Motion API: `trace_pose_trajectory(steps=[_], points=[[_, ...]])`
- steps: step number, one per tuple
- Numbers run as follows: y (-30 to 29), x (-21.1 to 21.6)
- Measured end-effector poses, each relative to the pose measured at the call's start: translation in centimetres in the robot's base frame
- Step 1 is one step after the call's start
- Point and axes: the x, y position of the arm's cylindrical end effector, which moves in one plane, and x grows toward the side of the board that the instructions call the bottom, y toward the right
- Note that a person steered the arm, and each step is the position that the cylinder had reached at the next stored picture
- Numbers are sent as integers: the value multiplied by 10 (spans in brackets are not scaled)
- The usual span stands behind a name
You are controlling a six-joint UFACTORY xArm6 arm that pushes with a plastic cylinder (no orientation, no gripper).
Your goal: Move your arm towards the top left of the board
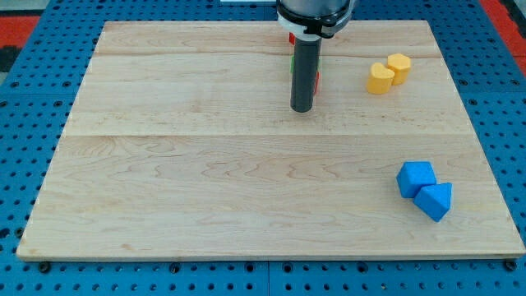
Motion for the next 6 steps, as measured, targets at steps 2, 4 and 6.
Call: trace_pose_trajectory(steps=[2, 4, 6], points=[[-84, 0], [-194, -54], [-253, -106]])
